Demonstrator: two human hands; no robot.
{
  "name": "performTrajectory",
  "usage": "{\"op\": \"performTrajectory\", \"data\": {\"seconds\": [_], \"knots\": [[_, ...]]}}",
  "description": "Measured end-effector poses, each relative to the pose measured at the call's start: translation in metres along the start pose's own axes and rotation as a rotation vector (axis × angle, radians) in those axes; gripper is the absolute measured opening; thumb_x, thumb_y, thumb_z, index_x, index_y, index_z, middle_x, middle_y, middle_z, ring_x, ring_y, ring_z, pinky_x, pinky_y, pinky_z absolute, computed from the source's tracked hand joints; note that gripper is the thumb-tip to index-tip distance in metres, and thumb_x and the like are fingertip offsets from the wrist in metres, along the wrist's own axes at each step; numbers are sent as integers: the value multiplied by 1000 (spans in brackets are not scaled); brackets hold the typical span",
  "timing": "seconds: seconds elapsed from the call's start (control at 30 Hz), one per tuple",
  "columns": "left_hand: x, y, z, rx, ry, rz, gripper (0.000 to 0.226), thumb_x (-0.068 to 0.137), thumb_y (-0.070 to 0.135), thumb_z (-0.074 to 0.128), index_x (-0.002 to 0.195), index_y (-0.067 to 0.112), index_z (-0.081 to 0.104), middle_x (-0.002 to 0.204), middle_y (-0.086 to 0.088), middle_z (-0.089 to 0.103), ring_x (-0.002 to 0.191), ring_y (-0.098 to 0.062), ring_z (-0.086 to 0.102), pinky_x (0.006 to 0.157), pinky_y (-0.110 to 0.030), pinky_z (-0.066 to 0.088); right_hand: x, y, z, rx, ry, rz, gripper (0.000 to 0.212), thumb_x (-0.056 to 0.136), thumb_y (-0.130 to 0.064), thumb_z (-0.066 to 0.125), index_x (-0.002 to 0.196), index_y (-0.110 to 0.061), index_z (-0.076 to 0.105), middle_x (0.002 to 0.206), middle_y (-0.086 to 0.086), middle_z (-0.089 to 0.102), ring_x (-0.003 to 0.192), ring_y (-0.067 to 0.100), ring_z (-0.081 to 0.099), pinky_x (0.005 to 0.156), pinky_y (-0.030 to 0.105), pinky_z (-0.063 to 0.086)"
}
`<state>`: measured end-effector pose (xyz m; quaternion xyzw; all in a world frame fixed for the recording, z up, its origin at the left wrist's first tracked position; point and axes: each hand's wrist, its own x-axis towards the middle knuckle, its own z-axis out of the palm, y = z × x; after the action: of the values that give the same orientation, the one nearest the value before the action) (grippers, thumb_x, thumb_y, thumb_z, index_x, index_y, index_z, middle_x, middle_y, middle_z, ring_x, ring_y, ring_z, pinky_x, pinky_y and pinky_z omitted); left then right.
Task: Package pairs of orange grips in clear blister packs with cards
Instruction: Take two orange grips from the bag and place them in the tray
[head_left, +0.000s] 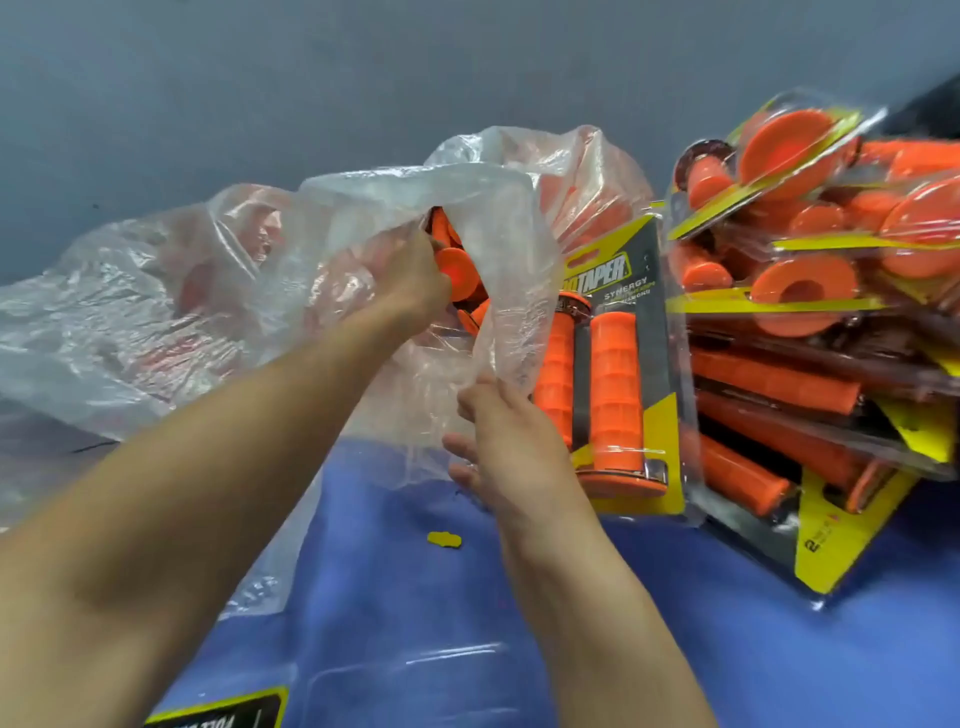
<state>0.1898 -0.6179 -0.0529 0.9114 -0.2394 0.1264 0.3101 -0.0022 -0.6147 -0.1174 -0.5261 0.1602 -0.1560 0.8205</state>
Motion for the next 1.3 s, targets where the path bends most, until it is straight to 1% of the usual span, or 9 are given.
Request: {"op": "performTrajectory", "data": {"seconds": [0.1,0.2,0.3,0.47,0.63,0.73,0.87,1.07,1.3], "knots": [[-39,6,-44,15,18,96,41,85,-3,49,121,13,56,120,-10,62,110,-28,58,90,-36,49,-14,0,15,35,46,15,28,98,-26,47,122,-20,60,112,-6,60,111,20,62,101,39,47],[-118,-3,-98,-47,3,278,27,89,1,48,105,21,57,108,-1,65,93,-20,59,82,-31,48,-29,-4,24,121,36,78,19,102,-28,45,87,-27,57,99,-4,62,85,18,63,77,35,49],[-205,-34,-152,-225,-114,326,23,90,11,49,100,29,60,87,8,69,77,-10,62,71,-19,48,-47,-7,30,234,-51,103,14,102,-38,47,99,-28,57,116,8,64,85,22,68,72,36,55],[-282,-98,-190,-677,-50,58,21,90,6,61,101,23,64,80,8,70,63,-8,59,64,-17,49,-74,5,48,272,-350,48,30,88,-29,62,114,-14,62,101,10,67,81,23,72,61,28,57],[-325,-142,-199,-1144,74,-152,30,71,37,80,98,25,76,89,5,73,70,-5,64,62,-17,53,-95,38,84,227,-467,120,23,96,-15,54,114,-3,63,92,10,70,82,23,71,73,27,59],[-336,-153,-199,-1074,92,-160,52,53,55,90,97,32,77,84,7,73,69,-2,65,64,-14,53,-94,50,96,180,-460,145,25,98,-16,53,113,0,64,95,11,70,84,21,71,75,26,59],[-340,-157,-205,-1012,98,-196,53,56,60,87,100,32,76,87,4,73,71,-5,65,66,-18,54,-89,53,107,118,-445,144,23,99,-18,52,102,0,67,87,11,73,81,21,73,69,24,58],[-344,-154,-208,-1125,97,-247,31,72,37,80,100,25,78,95,0,76,77,-7,69,66,-19,55,-89,55,108,71,-447,176,27,99,-19,53,98,4,66,83,13,74,78,22,73,66,23,57],[-349,-143,-222,-1230,116,-207,40,78,20,70,117,13,66,98,-1,74,78,-9,70,64,-19,55,-98,46,107,139,-469,162,26,97,-17,54,111,1,68,100,13,73,85,26,72,70,25,58]]}}
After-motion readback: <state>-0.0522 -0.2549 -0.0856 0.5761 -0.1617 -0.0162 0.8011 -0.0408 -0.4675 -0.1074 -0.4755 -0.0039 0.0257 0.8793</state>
